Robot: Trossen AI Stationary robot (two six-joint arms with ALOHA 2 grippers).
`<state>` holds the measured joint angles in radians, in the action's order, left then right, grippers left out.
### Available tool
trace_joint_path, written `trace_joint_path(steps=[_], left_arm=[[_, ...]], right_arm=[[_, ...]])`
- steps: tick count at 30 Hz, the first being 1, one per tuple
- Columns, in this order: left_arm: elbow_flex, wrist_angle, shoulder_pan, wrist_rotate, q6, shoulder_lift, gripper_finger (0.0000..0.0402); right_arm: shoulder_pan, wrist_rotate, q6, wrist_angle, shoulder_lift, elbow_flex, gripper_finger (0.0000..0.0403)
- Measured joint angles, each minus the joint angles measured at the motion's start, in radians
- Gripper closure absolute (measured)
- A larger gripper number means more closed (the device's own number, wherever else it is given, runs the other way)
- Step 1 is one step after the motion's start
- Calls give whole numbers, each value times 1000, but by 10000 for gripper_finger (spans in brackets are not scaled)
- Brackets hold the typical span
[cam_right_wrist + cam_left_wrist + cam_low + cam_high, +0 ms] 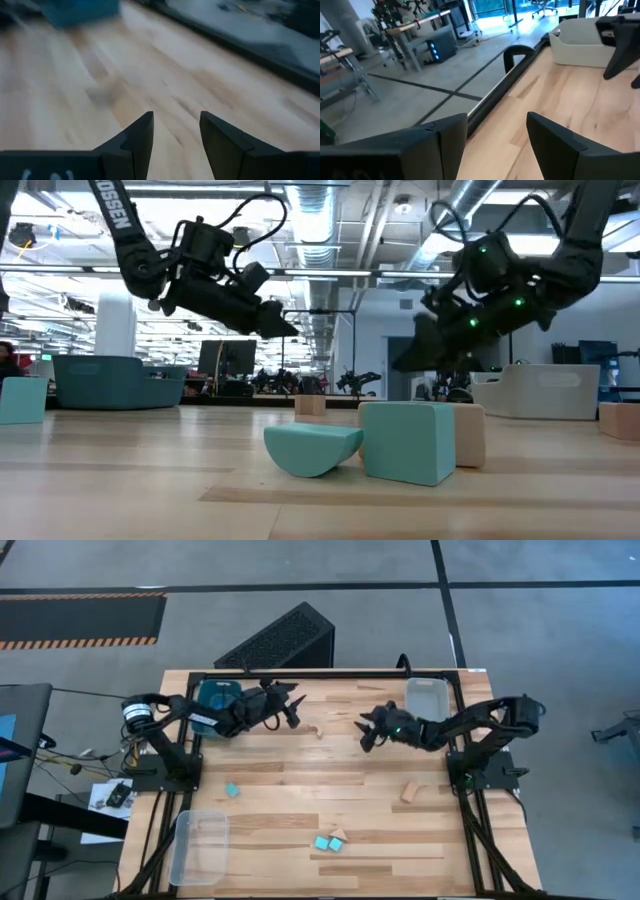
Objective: Sort & place blocks by color
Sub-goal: Put the top brown block into the transparent bin
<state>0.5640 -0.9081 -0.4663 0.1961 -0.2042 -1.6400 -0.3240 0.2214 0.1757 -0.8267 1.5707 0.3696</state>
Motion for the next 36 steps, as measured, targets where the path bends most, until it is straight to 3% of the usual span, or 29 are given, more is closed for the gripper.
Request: trace_joint_path(steps=[3,6,13,17,21,25,29,36], left_arm=[[-1,73,-25,-22,42,44,206],[-24,111,-33,-81,86,58,206],[-63,152,-1,-216,118,59,206],[-63,238,33,-218,115,76,205],[-63,332,66,-215,87,125,205],[-63,408,102,-215,73,188,205],[-63,458,150,-216,67,252,205],[-63,575,280,-181,110,373,205]], right_arm=[[-61,-189,17,-81,1,-8,219],[-66,-272,17,-89,1,-8,217],[10,-275,25,-112,2,30,205],[75,-273,-17,-79,6,69,197],[137,-194,-19,-21,6,106,189],[183,-100,20,122,6,164,184],[215,13,93,378,6,275,187],[314,26,212,880,6,511,197]])
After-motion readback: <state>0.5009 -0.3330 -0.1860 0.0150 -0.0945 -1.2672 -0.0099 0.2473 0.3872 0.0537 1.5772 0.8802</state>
